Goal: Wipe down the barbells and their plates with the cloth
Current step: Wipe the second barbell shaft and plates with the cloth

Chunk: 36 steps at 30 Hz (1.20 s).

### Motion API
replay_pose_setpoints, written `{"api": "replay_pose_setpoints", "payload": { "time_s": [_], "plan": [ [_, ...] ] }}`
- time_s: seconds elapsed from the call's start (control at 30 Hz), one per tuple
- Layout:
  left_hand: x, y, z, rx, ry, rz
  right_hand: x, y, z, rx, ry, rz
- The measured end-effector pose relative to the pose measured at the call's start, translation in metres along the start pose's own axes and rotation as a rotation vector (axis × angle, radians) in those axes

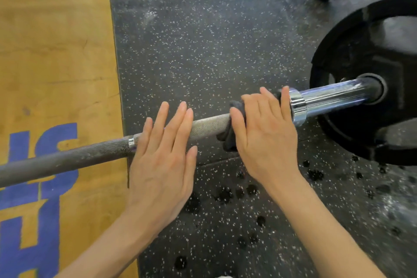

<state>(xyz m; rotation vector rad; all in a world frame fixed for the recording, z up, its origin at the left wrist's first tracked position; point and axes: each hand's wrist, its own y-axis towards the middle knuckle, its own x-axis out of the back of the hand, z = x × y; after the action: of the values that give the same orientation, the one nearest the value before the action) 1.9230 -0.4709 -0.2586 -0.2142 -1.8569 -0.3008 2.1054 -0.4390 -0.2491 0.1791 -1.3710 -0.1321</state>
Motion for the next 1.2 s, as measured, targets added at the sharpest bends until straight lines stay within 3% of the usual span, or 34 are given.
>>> {"api": "replay_pose_setpoints", "payload": {
  "time_s": [0.07, 0.23, 0.4, 0.57, 0.73, 0.93, 1.0, 1.1, 1.17, 1.2],
  "plan": [
    [0.000, -0.008, -0.004, -0.004, -0.009, 0.018, 0.002, -0.011, 0.016, -0.080, 0.075, 0.003],
    [0.007, -0.027, -0.007, -0.058, 0.001, 0.093, 0.010, -0.034, 0.002, 0.063, -0.023, 0.093],
    [0.014, -0.012, 0.000, -0.070, 0.004, 0.084, 0.014, -0.035, 0.014, -0.124, -0.035, 0.095],
    [0.007, -0.005, -0.003, -0.079, 0.076, 0.109, 0.025, -0.073, 0.002, 0.088, 0.002, 0.185],
    [0.005, -0.021, -0.011, -0.114, 0.130, 0.140, 0.029, -0.076, 0.003, -0.091, 0.012, 0.133],
    [0.008, -0.036, -0.019, -0.110, 0.127, 0.173, 0.033, -0.104, -0.001, -0.032, 0.114, 0.130],
    [0.007, -0.041, -0.023, -0.112, 0.135, 0.170, 0.041, -0.078, 0.003, -0.023, -0.009, 0.247],
    [0.006, -0.047, -0.026, -0.127, 0.145, 0.145, 0.048, -0.041, -0.002, 0.067, -0.181, 0.615],
    [0.006, -0.049, -0.026, -0.145, 0.154, 0.147, 0.046, -0.054, -0.006, 0.076, -0.191, 0.575],
    [0.006, -0.051, -0.026, -0.145, 0.149, 0.147, 0.043, -0.073, -0.008, 0.002, -0.094, 0.415]
  ]
}}
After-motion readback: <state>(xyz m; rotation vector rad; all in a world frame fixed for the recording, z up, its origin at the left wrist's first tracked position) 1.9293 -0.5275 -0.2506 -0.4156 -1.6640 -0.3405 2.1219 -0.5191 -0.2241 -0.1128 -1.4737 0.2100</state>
